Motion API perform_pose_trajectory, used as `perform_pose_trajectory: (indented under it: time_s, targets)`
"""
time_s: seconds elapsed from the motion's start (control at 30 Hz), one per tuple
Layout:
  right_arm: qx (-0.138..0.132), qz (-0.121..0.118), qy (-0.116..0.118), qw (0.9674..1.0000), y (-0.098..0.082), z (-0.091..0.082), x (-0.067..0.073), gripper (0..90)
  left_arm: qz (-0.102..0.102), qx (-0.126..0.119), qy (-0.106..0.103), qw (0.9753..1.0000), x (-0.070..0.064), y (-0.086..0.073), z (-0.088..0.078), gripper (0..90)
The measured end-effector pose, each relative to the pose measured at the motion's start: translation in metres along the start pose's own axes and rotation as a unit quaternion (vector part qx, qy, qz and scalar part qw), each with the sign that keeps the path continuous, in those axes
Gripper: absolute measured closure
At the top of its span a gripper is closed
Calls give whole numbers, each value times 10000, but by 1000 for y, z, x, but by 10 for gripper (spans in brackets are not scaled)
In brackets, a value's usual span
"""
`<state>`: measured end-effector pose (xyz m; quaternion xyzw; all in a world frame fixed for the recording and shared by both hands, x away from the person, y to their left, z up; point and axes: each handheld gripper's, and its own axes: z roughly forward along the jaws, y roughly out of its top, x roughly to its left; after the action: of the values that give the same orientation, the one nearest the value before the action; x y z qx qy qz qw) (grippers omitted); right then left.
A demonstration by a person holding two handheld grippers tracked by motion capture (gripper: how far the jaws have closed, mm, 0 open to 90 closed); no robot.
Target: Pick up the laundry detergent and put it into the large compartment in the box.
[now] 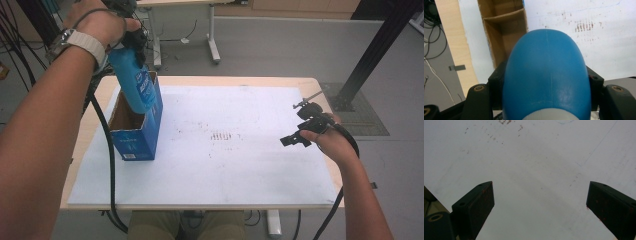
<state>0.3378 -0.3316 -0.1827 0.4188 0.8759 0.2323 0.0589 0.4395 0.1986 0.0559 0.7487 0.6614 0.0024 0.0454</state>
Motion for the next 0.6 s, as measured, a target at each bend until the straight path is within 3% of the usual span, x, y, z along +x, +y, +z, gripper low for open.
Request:
perform_pose_trajectory:
  time_s: [0.6]
  targets:
    - [74, -5, 5, 10000, 2, 3, -1, 80, -196, 3, 95, 9998, 16, -2, -2, 383]
